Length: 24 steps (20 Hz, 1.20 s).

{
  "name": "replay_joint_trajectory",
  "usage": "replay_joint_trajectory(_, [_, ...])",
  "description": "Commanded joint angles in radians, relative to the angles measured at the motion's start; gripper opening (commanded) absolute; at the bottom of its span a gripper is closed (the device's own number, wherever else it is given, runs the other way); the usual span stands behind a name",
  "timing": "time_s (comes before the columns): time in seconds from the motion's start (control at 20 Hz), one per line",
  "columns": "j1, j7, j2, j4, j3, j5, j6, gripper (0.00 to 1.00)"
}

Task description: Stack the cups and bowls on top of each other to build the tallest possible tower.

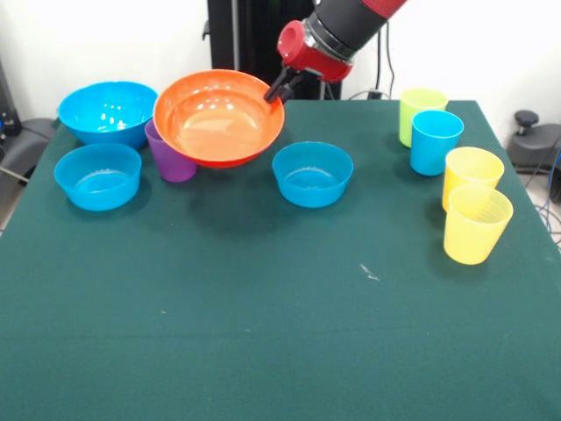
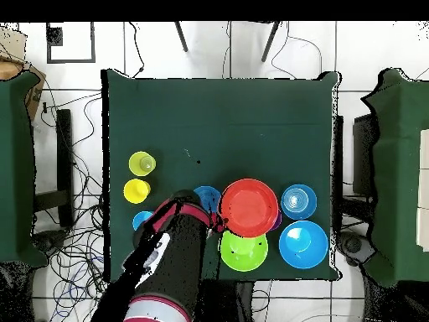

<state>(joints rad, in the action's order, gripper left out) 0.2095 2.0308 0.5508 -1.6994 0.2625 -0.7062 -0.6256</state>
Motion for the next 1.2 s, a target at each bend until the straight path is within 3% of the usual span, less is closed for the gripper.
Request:
replay_joint_trajectory(0.05, [-0.033, 0.132, 0.053, 0.033, -0.054, 0.077, 0.046, 0.00])
replay_joint_trajectory(0.6, [-0.059, 0.074, 0.159, 0.009, -0.098, 0.187, 0.003, 0.00])
replay_joint_trajectory(1.2, [-0.041, 0.104, 0.137, 0.006, -0.099, 0.224, 0.066, 0.00])
